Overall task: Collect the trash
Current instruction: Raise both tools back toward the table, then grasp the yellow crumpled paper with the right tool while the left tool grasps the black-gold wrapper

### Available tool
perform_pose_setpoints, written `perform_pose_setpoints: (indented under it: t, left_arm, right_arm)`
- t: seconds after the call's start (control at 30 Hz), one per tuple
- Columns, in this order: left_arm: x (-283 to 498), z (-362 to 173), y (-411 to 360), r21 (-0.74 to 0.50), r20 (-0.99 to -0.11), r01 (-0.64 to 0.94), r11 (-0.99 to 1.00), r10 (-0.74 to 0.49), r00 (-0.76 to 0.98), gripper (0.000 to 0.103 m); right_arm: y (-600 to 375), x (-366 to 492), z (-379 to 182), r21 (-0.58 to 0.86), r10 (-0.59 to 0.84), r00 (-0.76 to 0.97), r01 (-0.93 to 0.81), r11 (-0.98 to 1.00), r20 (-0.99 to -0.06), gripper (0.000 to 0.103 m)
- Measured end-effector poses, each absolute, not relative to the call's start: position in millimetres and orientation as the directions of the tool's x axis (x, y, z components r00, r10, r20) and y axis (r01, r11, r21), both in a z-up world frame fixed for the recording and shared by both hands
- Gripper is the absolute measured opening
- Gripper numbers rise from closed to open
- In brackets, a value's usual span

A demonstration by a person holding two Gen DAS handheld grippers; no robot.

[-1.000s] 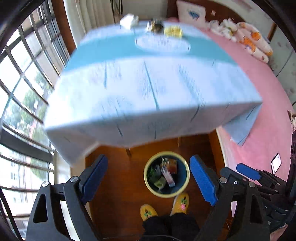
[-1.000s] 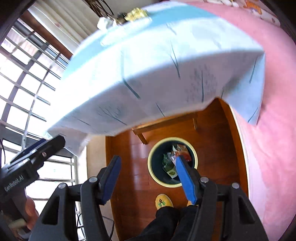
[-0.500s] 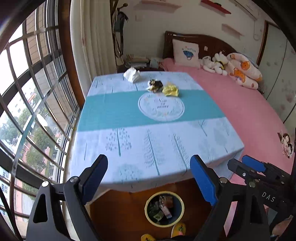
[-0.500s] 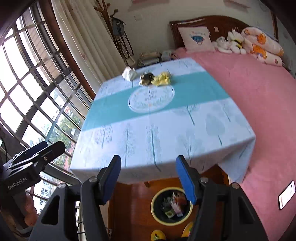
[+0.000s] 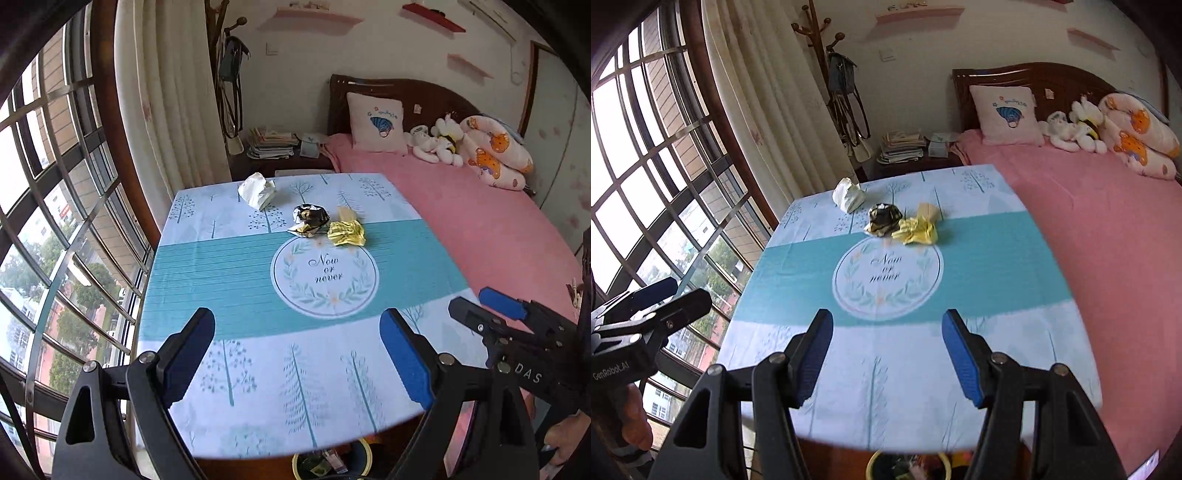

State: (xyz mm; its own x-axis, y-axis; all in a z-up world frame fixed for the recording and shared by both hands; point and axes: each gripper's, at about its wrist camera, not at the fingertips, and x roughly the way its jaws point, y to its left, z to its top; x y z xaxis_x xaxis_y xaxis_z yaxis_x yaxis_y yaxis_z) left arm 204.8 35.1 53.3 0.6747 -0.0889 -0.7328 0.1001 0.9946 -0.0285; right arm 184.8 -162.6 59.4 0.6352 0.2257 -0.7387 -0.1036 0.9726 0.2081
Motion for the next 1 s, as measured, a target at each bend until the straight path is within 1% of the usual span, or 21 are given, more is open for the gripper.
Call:
perform_pose_setpoints:
  t: [0.17,0.3,0.5,0.63,0.73,0.9,0.97,1.0]
  left_arm:
    - [285,25,13,-0.028,-0.788,0.018,0.999,-0.034,0.614,0.09]
    - [344,-4,-4,-0.063,-0.835,-0.029,0.998,-0.036,0.549,0.09]
    - [408,-37,-19,-0.064,-0.875,-0.086,0.994,-0.015,0.485,0.09]
    - [435,-55,-19,-0.058,-0.897,-0.117,0.991,-0.001,0.441,0.09]
    - [447,-64,-15,-0.06,-0.909,-0.147,0.987,0.007,0.417,0.09]
    - [458,-74,-10,-0.057,-0.917,-0.182,0.982,0.02,0.398,0.09]
    - [462,-77,-9,-0.065,-0.922,-0.191,0.979,0.014,0.388,0.09]
    - [464,-79,-9,-0.07,-0.923,-0.193,0.979,0.01,0.384,0.09]
  right_arm:
    - [-180,271,31,0.199,0.267,0.577,-0.18,0.963,-0.772,0.062]
    - [-190,341,4,0.207,0.315,0.516,-0.256,0.944,-0.797,0.062]
    - [-188,415,-45,0.191,0.343,0.431,-0.357,0.914,-0.835,0.062]
    - [-180,444,-73,0.193,0.356,0.39,-0.398,0.897,-0.849,0.062]
    - [-175,458,-91,0.221,0.377,0.349,-0.412,0.884,-0.858,0.062]
    - [-176,467,-107,0.265,0.404,0.297,-0.413,0.871,-0.865,0.061]
    - [-179,466,-112,0.298,0.428,0.266,-0.415,0.86,-0.864,0.052]
    - [-180,466,-113,0.309,0.436,0.255,-0.417,0.855,-0.863,0.052]
